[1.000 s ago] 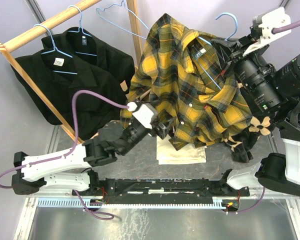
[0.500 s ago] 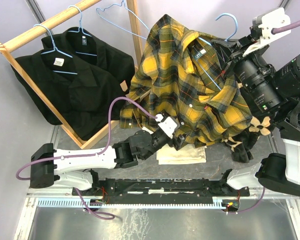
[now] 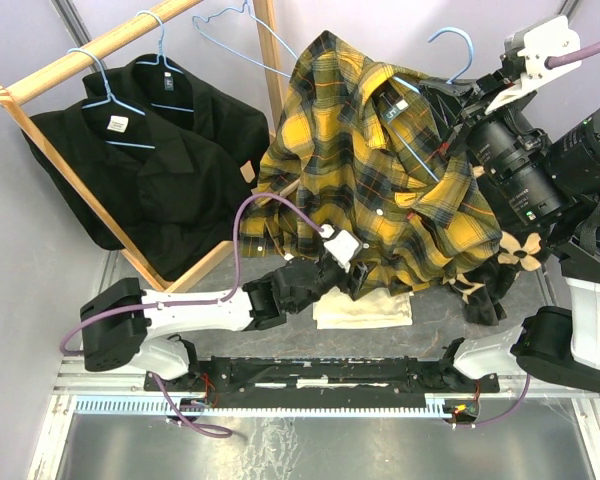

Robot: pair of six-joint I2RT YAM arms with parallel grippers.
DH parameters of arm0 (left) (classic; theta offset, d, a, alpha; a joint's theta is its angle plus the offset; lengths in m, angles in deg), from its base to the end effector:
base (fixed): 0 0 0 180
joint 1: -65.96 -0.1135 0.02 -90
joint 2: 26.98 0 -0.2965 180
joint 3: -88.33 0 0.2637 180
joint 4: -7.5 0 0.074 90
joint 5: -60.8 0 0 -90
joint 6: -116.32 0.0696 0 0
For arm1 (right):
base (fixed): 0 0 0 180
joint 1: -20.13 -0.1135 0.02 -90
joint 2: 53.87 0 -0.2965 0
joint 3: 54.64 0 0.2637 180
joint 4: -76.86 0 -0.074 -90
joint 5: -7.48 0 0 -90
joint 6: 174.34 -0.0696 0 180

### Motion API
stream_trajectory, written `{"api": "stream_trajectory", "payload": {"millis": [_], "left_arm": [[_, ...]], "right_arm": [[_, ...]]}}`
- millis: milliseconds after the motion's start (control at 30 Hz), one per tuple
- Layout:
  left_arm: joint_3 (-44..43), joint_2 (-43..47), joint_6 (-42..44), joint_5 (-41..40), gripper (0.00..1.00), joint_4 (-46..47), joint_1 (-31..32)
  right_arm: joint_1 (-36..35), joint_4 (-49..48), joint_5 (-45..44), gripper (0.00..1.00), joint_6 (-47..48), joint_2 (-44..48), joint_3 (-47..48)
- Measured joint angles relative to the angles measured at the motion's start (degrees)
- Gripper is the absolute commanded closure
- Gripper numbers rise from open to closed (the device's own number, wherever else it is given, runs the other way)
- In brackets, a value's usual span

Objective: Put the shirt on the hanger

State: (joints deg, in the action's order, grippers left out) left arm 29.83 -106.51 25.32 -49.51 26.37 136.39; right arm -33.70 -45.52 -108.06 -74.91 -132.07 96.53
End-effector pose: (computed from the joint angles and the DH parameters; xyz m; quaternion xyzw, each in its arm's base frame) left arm 0.1405 -0.3230 0.3052 0.3033 0.6525 -0.2955 0.6285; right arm 0.1237 0.1183 0.6921 -0.1605 0.5957 0.1689 0.7687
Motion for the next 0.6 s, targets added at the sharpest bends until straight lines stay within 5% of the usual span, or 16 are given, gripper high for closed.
{"api": "stream_trajectory", "payload": {"millis": [100,200,367,600], "left_arm": [[0.0,-1.6,-2.7,1.9,0.79,0.3,-2.2],[-0.2,-2.2,-4.9,4.3,0.96,0.0,-5.0],[-3.2,-1.5,-6.0,6.6,0.97,-5.6,-7.2],[-16.3,4.6,-3.6,7.0,0.97,-26.5,-7.3]], "right_arm": [[0.0,0.0,0.0,1.0,-0.2,0.0,0.0],[0.0,0.3,0.0,1.0,-0.1,0.1,0.1],[0.0,0.1,-0.2,1.0,0.7,0.7,0.3],[0.0,-2.3,-1.8,1.0,5.1,2.4,4.6]]}}
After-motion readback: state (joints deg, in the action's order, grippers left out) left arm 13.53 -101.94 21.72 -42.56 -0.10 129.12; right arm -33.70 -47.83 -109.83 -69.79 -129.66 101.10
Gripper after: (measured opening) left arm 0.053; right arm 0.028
